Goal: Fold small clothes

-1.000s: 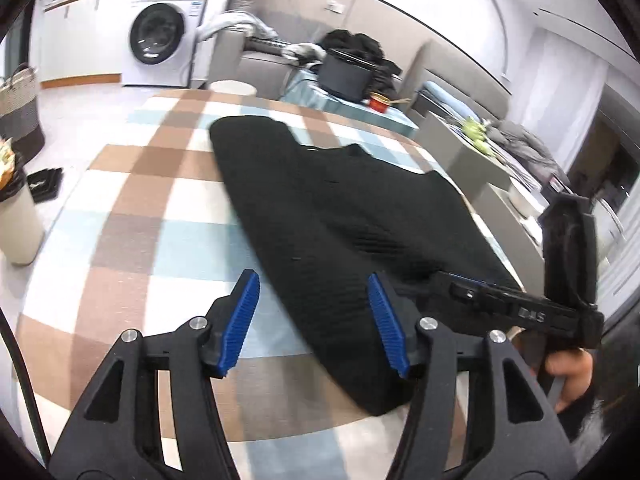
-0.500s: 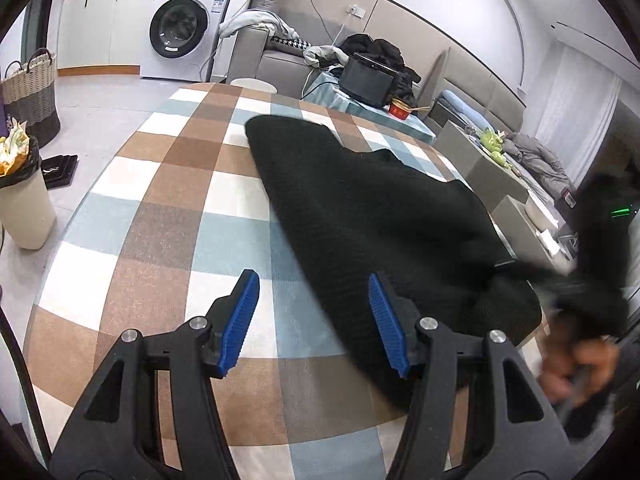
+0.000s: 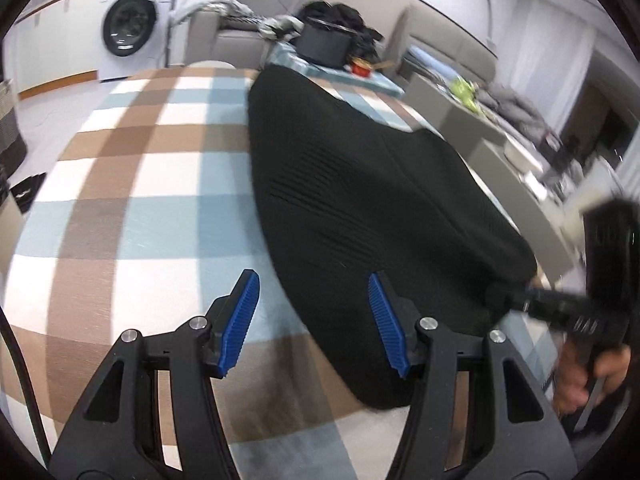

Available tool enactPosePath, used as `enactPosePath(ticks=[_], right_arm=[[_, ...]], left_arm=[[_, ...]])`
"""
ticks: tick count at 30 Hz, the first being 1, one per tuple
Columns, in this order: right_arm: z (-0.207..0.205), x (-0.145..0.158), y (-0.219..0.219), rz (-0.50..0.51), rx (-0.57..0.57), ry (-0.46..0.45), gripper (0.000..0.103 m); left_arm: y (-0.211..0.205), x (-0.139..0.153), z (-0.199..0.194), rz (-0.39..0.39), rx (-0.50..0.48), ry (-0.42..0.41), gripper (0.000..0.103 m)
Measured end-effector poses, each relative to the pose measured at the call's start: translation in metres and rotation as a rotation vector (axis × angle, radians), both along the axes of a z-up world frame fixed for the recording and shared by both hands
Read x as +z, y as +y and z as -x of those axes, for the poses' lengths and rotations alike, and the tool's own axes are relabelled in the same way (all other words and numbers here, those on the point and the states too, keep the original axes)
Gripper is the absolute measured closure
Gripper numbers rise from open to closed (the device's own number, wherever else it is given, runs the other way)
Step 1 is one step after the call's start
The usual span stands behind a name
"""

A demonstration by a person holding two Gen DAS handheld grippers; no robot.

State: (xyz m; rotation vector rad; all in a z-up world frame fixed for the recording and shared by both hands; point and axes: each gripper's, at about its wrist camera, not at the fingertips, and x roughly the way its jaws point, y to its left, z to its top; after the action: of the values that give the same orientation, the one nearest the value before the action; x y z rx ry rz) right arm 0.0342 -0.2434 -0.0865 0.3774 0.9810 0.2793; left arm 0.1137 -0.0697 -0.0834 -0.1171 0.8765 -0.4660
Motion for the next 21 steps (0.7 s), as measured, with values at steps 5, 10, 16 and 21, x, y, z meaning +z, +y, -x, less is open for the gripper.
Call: enactPosePath(ticks=[5, 10, 16, 21], right_arm=[[-0.016, -0.011, -0.008, -0.064, 0.006, 0.034, 0.056], [-0.028, -0.001, -0.005, -0.083, 0.001, 0.011, 0.088], [-0.030, 0.036, 0.000, -0.190, -0.057, -0.089, 0.088], [-0.036, 0.065, 0.015, -0.227, -0.042, -0.154, 0.088]], left_arm=[[-0.015, -0.003, 0.014, -0.021, -0.076, 0.012, 0.049], [-0.006, 0.000, 0.026, 0.012, -0.074, 0.015, 0.049], [-0.003, 0.010, 0.057, -0.002, -0.138, -0.025, 0.026], [-0.028, -0.002, 0.061, -0.151, -0.099, -0.036, 0.026]])
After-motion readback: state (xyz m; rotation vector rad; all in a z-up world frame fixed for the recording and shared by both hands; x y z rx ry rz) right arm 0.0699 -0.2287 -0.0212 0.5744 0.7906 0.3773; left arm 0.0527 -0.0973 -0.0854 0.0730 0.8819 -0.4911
